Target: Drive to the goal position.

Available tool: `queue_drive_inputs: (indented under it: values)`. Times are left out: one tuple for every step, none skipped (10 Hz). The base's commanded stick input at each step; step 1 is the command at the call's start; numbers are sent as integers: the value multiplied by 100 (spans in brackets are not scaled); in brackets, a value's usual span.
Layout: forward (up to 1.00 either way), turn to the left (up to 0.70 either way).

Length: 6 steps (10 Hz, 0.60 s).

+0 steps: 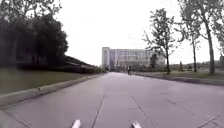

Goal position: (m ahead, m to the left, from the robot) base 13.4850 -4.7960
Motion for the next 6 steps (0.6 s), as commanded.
queue_drive_inputs:
  values:
    - [70,0]
    - [70,0]
    - [70,0]
    - [70,0]
    - [70,0]
    - [70,0]
